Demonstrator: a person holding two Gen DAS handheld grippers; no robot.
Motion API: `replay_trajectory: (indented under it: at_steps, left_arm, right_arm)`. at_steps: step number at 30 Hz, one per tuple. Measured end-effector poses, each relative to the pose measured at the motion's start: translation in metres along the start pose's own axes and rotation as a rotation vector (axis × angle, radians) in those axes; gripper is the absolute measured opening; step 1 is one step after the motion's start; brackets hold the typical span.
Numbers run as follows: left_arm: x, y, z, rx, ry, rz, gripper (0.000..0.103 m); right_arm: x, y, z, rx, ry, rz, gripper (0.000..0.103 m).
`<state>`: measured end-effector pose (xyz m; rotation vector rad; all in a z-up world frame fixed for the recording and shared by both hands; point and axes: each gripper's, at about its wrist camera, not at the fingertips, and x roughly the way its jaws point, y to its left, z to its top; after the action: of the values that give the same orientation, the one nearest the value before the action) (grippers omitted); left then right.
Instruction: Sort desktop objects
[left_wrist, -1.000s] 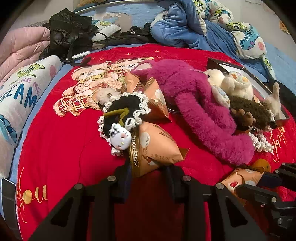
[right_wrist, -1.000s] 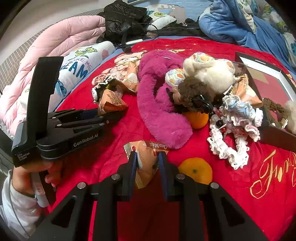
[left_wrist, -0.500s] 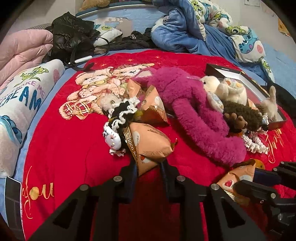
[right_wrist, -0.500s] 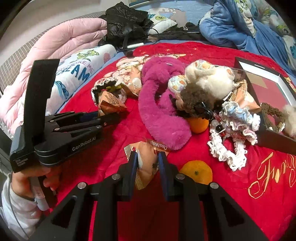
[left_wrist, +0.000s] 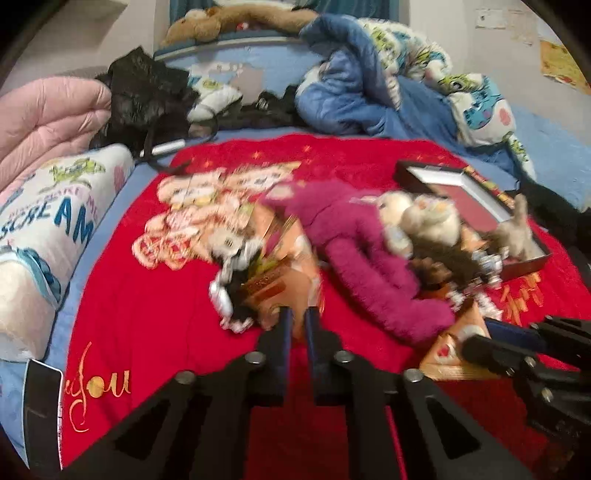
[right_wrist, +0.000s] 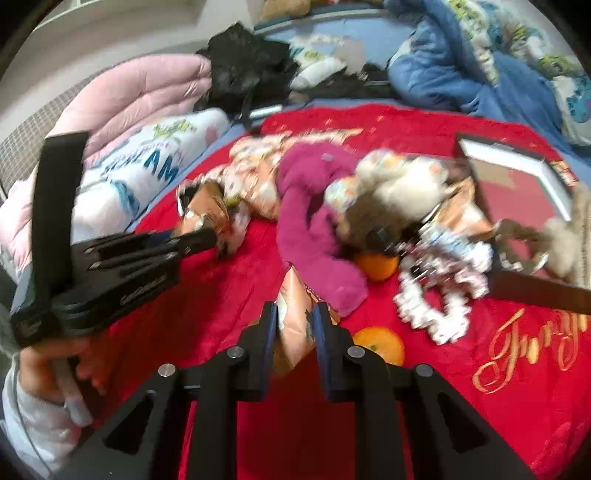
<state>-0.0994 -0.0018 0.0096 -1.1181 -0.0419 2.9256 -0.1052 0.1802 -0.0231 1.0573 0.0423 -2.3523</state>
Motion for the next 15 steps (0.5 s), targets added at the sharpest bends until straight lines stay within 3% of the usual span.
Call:
replay_trajectory:
  at_steps: [4, 15]
  left_arm:
    - [-0.008, -0.016, 0.003, 0.023, -0.014, -0.029, 0.005]
    - [-0.010, -0.042, 0.004, 0.048, -0.015, -0.064, 0.004]
  right_arm:
    - [-0.015, -0.007, 0.003, 0.036, -0.057, -0.024, 0.019]
    - [-0.045, -0.045, -0.003, 0.120, -0.115, -0.070, 0.019]
